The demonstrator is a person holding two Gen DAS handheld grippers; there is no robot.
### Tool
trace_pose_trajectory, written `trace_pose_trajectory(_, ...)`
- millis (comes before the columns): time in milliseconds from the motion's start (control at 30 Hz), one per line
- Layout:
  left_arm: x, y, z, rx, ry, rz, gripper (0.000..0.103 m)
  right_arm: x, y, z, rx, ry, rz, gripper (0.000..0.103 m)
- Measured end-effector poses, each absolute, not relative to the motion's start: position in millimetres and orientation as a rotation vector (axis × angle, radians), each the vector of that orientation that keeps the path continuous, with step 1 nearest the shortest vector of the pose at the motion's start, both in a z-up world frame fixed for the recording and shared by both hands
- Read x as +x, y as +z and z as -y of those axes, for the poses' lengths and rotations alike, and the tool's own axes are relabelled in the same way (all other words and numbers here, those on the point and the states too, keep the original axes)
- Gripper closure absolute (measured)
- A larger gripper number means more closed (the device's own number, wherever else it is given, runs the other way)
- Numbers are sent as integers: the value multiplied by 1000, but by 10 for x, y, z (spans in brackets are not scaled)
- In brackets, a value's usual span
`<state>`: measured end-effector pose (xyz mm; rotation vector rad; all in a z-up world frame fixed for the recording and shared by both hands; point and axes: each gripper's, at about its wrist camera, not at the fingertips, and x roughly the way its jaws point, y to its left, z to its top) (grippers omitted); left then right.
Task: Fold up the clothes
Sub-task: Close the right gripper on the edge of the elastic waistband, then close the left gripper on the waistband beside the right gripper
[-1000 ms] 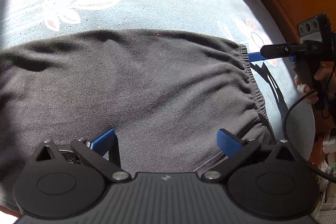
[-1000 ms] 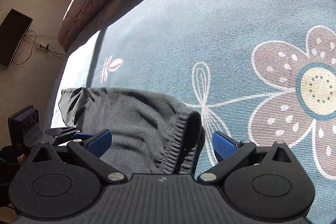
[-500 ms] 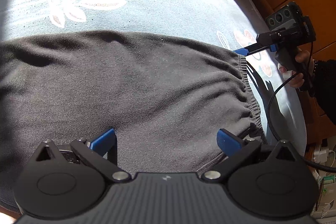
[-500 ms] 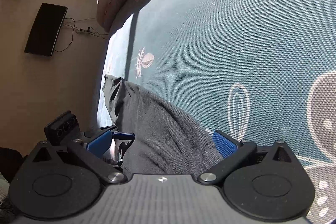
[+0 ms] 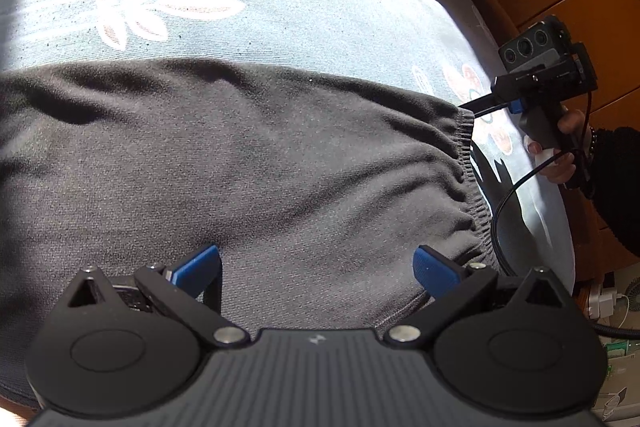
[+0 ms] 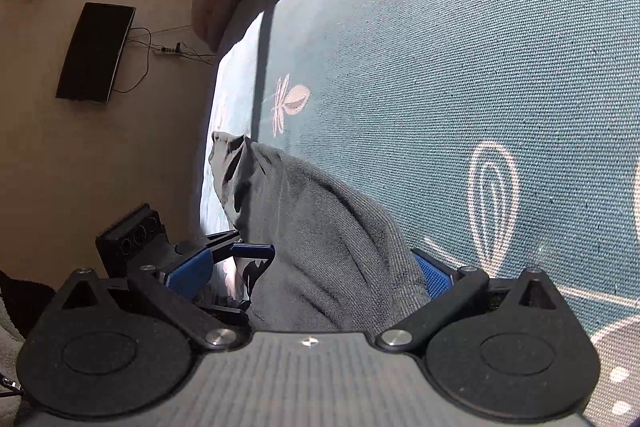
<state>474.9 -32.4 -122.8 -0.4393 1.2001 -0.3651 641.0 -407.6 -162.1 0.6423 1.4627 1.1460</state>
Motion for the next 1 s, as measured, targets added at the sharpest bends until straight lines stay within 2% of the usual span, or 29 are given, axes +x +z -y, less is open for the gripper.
trace_pose_trajectory(200, 4725, -1275, 238, -489, -373, -1171, 1, 6189, -1730, 4337, 808, 1144, -1413, 0)
trace_pose_trajectory(400, 4734, -1274, 246, -453, -383, -1164, 1, 6246, -1628, 4034, 579, 1152, -1435, 1)
trace_pose_trajectory(433, 4735, -1271, 247, -449, -385, -1164, 1, 6242, -1647, 4066, 581, 1135, -1432, 5)
trace_pose_trajectory(500, 4741, -1266, 253, -439, -390, -1167, 1, 6236, -1684, 4131, 585, 1101, -1426, 20)
trace_pose_trajectory(567, 4745, -1263, 255, -431, -394, -1169, 1, 6229, -1722, 4195, 589, 1067, -1419, 48)
trace_pose_trajectory(600, 4744, -1263, 259, -424, -396, -1168, 1, 6225, -1741, 4225, 591, 1050, -1416, 56)
trace_pose_trajectory(633, 4740, -1261, 268, -413, -399, -1167, 1, 6211, -1768, 4235, 596, 1037, -1416, 69)
trace_pose_trajectory(667, 4736, -1259, 280, -399, -403, -1167, 1, 6197, -1795, 4244, 601, 1023, -1416, 87)
trace_pose_trajectory(700, 4733, -1255, 294, -384, -406, -1166, 1, 6183, -1821, 4254, 606, 1010, -1415, 97)
trace_pose_trajectory(1000, 4824, -1196, 355, -292, -442, -1225, 1, 6053, -1739, 4138, 474, 943, -1371, 97)
